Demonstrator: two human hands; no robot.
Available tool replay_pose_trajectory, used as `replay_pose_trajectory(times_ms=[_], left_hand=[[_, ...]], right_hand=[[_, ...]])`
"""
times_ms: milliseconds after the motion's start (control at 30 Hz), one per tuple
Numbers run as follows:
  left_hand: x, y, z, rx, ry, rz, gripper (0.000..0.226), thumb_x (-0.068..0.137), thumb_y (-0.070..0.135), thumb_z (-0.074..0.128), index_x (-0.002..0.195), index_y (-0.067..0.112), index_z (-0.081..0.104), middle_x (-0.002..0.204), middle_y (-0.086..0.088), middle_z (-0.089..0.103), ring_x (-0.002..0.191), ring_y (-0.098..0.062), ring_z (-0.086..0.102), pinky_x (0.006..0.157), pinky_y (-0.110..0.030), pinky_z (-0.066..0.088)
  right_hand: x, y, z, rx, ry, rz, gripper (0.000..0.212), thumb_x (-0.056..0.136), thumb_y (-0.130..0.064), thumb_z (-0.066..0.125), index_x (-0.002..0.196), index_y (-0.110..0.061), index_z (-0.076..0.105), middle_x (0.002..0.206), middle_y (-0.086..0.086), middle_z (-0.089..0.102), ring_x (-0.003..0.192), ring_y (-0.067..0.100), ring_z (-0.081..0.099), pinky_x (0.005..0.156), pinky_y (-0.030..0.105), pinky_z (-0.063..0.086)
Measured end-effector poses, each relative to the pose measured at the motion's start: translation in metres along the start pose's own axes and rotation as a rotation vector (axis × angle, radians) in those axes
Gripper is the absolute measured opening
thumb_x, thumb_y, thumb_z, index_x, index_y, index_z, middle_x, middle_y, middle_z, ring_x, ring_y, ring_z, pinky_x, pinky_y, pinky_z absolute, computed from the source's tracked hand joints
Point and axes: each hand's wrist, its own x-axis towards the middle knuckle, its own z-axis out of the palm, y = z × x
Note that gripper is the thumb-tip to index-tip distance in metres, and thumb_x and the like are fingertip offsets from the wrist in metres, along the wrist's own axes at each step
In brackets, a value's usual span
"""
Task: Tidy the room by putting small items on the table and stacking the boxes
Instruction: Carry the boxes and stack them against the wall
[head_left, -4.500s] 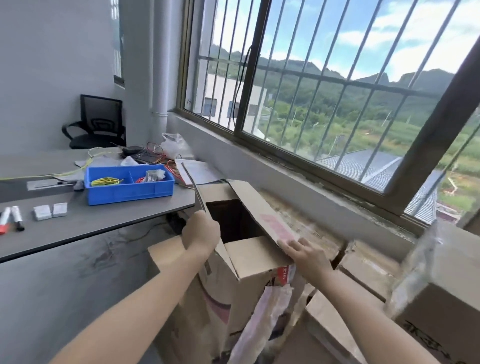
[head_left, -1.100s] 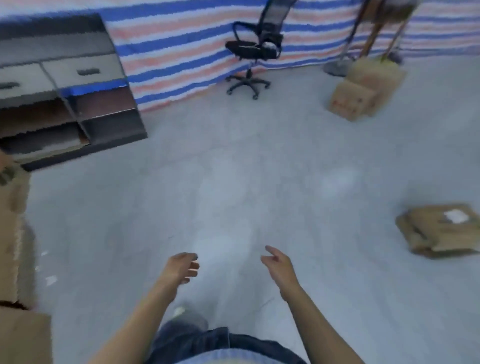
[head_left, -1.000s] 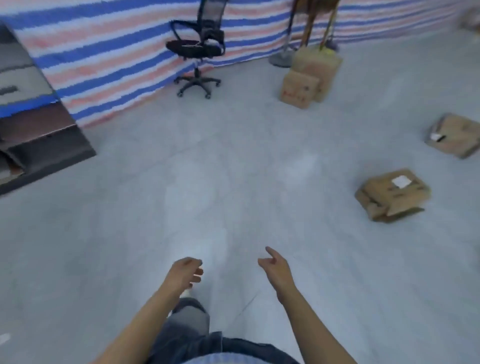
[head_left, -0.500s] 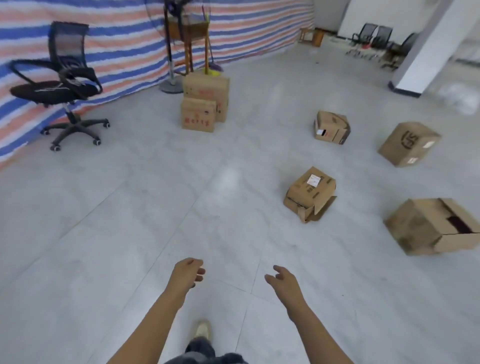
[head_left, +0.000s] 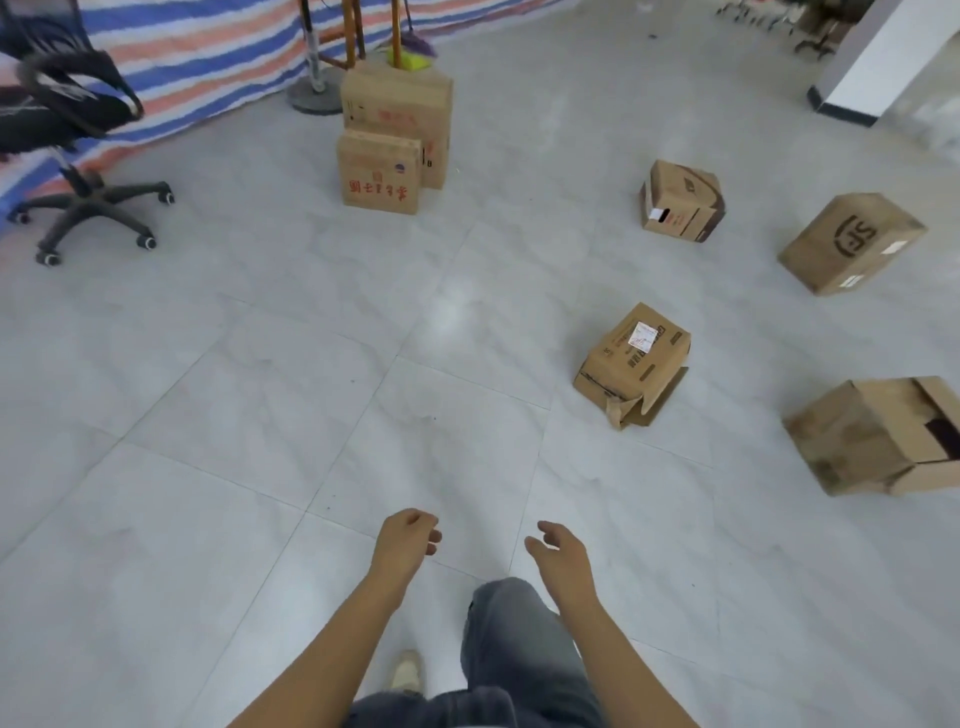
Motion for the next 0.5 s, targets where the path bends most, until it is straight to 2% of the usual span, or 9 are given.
replay_pose_trajectory(times_ms=[167, 300, 500], left_hand=[[0.053, 0.055, 0.019, 0.021, 0.067, 0.02, 0.017, 0.095, 0.013, 0.047, 0.099, 0.003, 0.059, 0.092, -0.012, 0.064, 0.079, -0.022, 0.058, 0.078, -0.032, 0.041], [0.109, 0.119, 0.046, -0.012, 0.124, 0.039, 0.015, 0.094, 0.012, 0.049, 0.097, 0.002, 0.059, 0.091, -0.015, 0.064, 0.074, -0.022, 0.057, 0.07, -0.03, 0.042], [0.17, 0.219, 0.093, -0.07, 0.161, 0.102, 0.013, 0.093, 0.01, 0.05, 0.096, 0.002, 0.059, 0.086, -0.013, 0.063, 0.072, -0.021, 0.056, 0.064, -0.027, 0.04]], right_hand=[[0.077, -0.049, -0.03, 0.085, 0.027, -0.029, 0.04, 0.093, -0.018, 0.051, 0.133, -0.012, 0.048, 0.138, 0.008, 0.046, 0.104, 0.014, 0.046, 0.087, 0.023, 0.036], [0.156, -0.111, -0.07, 0.131, 0.049, -0.137, 0.038, 0.093, -0.018, 0.051, 0.131, -0.012, 0.05, 0.136, 0.007, 0.047, 0.12, 0.02, 0.047, 0.092, 0.025, 0.036], [0.241, -0.165, -0.151, 0.209, 0.165, -0.193, 0.033, 0.093, -0.016, 0.053, 0.124, -0.008, 0.055, 0.129, 0.005, 0.053, 0.122, 0.02, 0.047, 0.089, 0.024, 0.035]])
